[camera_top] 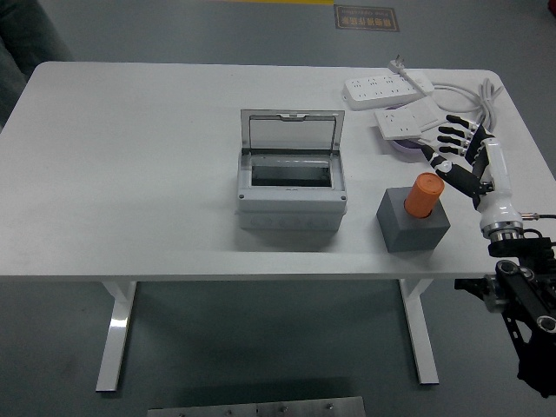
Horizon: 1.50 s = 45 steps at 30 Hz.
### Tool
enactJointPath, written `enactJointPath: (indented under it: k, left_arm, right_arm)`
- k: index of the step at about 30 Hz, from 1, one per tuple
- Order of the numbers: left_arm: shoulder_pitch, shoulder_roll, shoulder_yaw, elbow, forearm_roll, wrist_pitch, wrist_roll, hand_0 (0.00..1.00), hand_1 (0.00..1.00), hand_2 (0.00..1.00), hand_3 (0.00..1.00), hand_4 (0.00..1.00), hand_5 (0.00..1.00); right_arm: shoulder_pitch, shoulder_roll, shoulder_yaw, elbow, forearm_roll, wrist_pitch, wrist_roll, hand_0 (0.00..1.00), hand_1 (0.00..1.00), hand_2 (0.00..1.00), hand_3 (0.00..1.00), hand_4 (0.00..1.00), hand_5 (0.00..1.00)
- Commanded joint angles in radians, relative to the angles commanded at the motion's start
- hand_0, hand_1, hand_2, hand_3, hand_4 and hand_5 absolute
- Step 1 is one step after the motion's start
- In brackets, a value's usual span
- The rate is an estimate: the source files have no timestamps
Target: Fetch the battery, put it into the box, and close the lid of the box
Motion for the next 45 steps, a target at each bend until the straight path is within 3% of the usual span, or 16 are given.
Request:
enactJointPath:
  k: [18, 19, 45]
  left_arm:
    - [-0.004, -0.002, -0.002, -0.001, 0.004, -0.004, 0.000, 0.632, 0.698, 0.573, 0.541, 0.500, 0.002]
    - [-0.004, -0.002, -0.001, -0.001, 0.004, -0.004, 0.000, 0.632, 0.698, 0.573, 0.541, 0.500, 0.002]
    - [-0.010, -0.001, 0.013, 0.003, -0.002, -0.006, -0.005, 0.632, 0.698, 0.573, 0.541, 0.500, 0.002]
  right_arm:
    - [-0.015, 0.000, -0.075, -0.011, 0.027, 0.003, 0.004, 0.550, 0.581, 0.591, 0.673, 0.852, 0.159]
    - [-0.015, 0.001, -0.081, -0.012, 0.028, 0.003, 0.004, 0.543, 0.552, 0.564, 0.623, 0.848, 0.164]
    - [-0.023, -0.004, -0.135, -0.050, 0.050, 0.004, 0.003, 0.550, 0.551, 0.554, 0.595, 0.842, 0.167]
